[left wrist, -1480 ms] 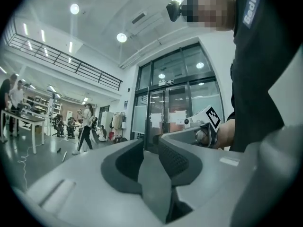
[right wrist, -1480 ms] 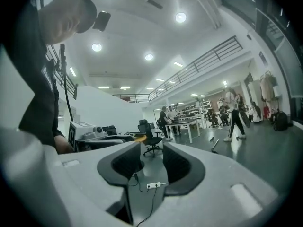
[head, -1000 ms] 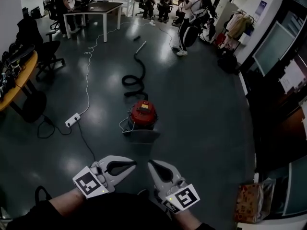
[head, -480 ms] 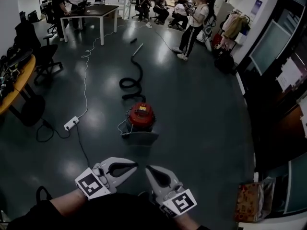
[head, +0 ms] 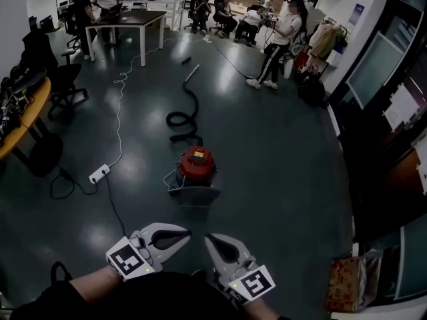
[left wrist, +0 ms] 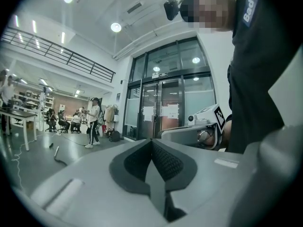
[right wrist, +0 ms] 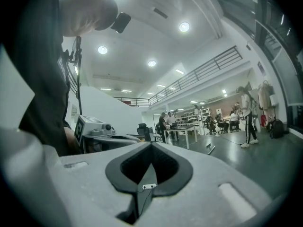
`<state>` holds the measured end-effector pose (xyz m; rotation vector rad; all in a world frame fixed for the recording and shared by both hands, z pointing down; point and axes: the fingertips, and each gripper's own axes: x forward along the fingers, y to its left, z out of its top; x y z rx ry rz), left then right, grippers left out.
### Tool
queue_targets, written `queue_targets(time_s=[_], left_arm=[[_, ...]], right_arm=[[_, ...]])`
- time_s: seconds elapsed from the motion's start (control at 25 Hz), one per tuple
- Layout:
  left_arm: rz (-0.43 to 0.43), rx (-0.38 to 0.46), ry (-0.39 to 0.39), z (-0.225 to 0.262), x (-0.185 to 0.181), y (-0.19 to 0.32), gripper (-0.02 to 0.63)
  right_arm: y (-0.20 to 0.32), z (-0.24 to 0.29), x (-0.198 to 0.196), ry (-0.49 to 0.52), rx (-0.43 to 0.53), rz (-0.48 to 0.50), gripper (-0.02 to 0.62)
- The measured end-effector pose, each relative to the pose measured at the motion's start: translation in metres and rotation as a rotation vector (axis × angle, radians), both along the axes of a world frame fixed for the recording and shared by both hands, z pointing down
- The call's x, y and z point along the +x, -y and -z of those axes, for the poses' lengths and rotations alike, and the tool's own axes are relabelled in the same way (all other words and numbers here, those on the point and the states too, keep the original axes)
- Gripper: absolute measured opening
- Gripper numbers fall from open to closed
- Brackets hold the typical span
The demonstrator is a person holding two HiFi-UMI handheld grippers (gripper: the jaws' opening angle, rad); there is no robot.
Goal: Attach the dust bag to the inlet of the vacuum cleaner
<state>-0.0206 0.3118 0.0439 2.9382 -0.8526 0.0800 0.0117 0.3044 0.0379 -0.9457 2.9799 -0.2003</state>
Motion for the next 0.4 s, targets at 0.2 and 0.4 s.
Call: queue_targets(time_s=[0.2, 0.4], left_arm=[[0.007, -0.005, 0.007, -0.0019, -0.0018, -0.002, 0.0], [0.007, -0.002, 0.015, -0.0046, -0.0066, -0.0057, 0.0]], right_arm=[[-0.0004, 0.001, 0.0028, 0.001, 0.0, -0.003, 0.003], [-0.005, 0.0045, -0.0034, 0.005, 0.001, 0.004, 0.003]])
